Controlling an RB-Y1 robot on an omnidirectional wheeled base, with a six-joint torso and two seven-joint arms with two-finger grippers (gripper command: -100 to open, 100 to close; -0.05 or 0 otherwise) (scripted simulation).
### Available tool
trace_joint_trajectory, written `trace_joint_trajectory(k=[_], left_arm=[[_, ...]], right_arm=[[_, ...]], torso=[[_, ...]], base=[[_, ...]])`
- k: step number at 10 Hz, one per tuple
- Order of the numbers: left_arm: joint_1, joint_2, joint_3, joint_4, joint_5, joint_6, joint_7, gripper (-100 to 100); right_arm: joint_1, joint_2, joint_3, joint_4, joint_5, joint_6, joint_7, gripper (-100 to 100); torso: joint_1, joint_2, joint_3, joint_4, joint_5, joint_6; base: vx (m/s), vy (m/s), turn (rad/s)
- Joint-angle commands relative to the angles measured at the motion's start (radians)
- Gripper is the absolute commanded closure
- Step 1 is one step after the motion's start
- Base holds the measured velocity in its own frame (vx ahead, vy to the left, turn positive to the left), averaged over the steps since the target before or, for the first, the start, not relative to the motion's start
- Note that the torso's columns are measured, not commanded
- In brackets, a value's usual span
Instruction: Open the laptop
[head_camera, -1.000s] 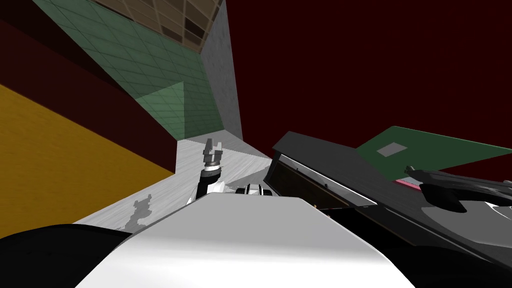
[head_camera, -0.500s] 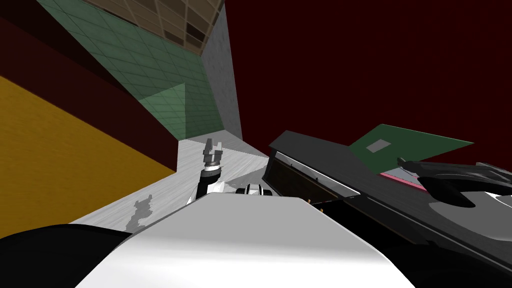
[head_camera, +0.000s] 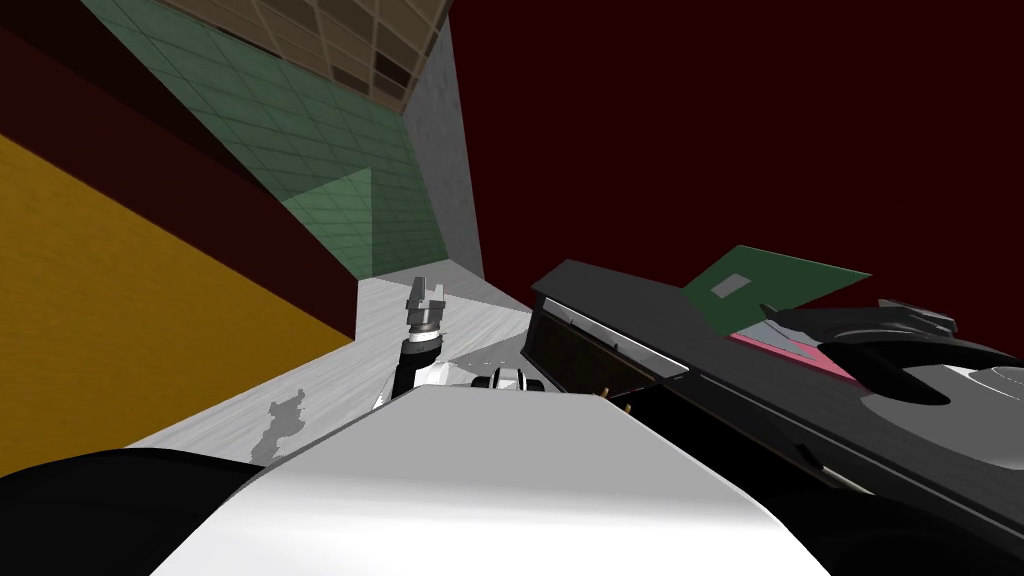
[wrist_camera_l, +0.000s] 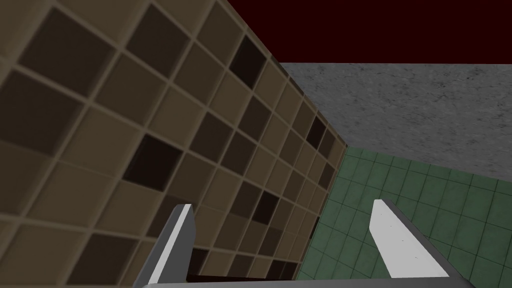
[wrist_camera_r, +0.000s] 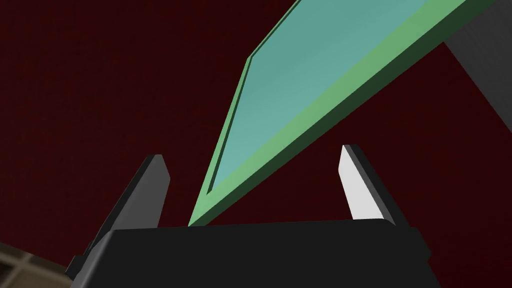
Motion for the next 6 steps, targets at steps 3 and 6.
trace_joint_trajectory(k=[3,6], left_arm=[[0.0,0.0,0.0,0.0,0.0,0.0,0.0,0],[0.0,0.0,0.0,0.0,0.0,0.0,0.0,0]], right_arm=[[0.042,-0.057,0.002,-0.017,-0.027,-0.012,0.0,-100],[0.024,-0.044,0.004,-0.008,-0.057,-0.024,-0.03,100]], torso=[[0.0,-0.001,0.0,0.0,0.0,0.0],[0.001,0.002,0.001,0.001,0.001,0.001]], base=[[-0.009,-0.055,-0.001],[0.004,-0.029,0.011]])
